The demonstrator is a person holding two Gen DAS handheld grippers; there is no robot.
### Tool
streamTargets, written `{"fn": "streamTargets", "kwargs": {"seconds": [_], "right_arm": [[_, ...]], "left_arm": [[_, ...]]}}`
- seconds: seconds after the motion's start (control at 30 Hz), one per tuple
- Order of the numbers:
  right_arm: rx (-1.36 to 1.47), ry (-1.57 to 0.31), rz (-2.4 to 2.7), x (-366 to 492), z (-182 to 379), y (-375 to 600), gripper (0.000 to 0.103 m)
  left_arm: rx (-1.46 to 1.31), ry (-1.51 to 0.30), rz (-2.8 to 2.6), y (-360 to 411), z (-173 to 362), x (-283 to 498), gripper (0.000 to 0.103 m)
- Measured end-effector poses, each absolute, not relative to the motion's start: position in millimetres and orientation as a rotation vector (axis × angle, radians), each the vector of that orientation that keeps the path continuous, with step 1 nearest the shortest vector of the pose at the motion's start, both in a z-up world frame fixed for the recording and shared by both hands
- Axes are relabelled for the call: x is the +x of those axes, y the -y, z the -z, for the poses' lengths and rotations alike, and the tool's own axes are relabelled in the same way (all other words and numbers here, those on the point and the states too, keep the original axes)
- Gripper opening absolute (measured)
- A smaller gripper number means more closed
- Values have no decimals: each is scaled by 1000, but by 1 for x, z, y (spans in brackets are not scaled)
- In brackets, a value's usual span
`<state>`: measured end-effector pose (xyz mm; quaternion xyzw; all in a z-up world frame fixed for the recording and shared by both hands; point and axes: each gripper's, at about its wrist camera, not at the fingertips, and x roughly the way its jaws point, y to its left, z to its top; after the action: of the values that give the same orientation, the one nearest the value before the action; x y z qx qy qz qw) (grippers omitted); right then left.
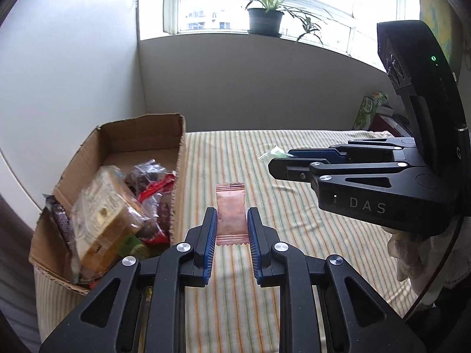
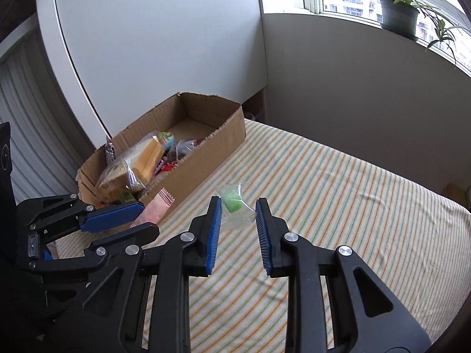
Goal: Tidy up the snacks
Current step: 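Carry the pink candy and green-ball bag into the box and release both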
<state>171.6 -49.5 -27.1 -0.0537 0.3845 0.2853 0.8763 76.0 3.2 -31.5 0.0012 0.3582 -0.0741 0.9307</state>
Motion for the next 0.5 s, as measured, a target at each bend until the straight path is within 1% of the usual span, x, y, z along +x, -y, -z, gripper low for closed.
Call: {"fn": "streamTargets", "kwargs": {"seconds": [0.3,0.5], "right_arm": [[-60,-785,-651,191,15,2,25],[-76,-768,-673,205,14,-28,25]], "left_arm": [[-63,-698,46,-62,23,79,19],[-46,-674,-24,-90,9,102,19]]}}
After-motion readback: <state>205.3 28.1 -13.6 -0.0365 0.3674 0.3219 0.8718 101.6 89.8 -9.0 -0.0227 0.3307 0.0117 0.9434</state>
